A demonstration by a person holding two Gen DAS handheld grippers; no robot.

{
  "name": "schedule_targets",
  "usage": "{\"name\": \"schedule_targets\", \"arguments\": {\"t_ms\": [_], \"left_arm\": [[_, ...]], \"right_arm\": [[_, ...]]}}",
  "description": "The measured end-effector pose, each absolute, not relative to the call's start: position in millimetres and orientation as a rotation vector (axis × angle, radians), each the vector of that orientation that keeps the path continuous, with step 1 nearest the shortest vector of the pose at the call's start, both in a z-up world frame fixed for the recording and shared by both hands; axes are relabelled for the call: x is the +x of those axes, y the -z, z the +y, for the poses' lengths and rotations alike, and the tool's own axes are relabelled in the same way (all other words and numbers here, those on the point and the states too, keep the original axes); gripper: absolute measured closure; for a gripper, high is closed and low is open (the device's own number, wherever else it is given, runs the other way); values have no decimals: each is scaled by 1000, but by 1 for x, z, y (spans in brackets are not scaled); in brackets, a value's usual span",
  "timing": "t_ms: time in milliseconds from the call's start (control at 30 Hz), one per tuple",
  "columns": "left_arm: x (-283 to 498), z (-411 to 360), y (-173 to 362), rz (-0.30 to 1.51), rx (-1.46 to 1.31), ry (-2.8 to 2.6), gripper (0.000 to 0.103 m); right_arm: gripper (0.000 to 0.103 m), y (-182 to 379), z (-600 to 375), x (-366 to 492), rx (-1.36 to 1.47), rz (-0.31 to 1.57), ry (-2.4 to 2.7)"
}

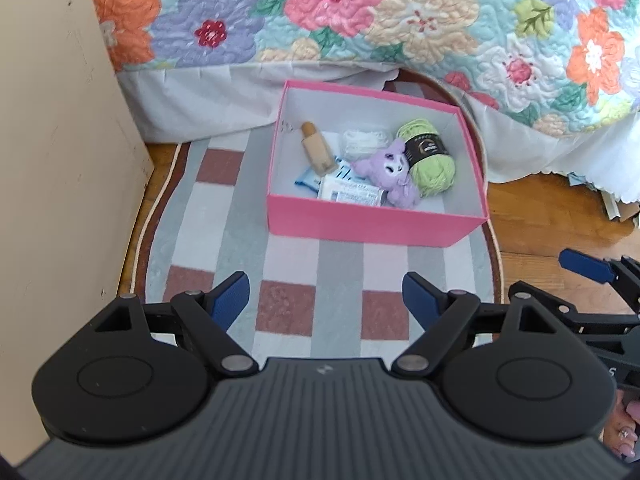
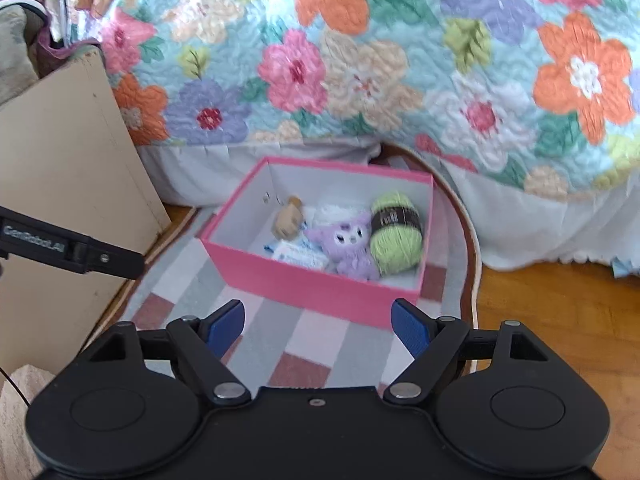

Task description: Organize objects

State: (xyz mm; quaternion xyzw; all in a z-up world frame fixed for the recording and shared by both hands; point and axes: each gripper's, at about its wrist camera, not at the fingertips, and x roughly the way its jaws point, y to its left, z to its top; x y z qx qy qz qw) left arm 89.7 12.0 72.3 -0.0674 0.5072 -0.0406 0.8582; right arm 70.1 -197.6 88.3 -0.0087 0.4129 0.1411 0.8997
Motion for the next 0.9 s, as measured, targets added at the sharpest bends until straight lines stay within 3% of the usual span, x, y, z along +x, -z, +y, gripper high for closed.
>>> {"name": "schedule_targets", "arguments": {"t_ms": [533, 700, 767, 833, 900], "left_arm": [[70, 14, -53, 1055, -108, 41, 19], [59, 14, -51, 1046, -89, 40, 15], [56, 14, -49, 1041, -81, 34, 11], [54, 14, -48, 1040, -75, 27, 9], [52, 12, -46, 1041, -57, 25, 7]], "right_arm": [[19, -66, -203, 57, -16, 916, -199], [18, -60, -205, 56, -11, 936, -166], [16, -60, -206, 56, 0, 937, -165], [8, -60, -207, 56, 17, 936, -159], [7, -61, -210, 55, 41, 935, -154]]}}
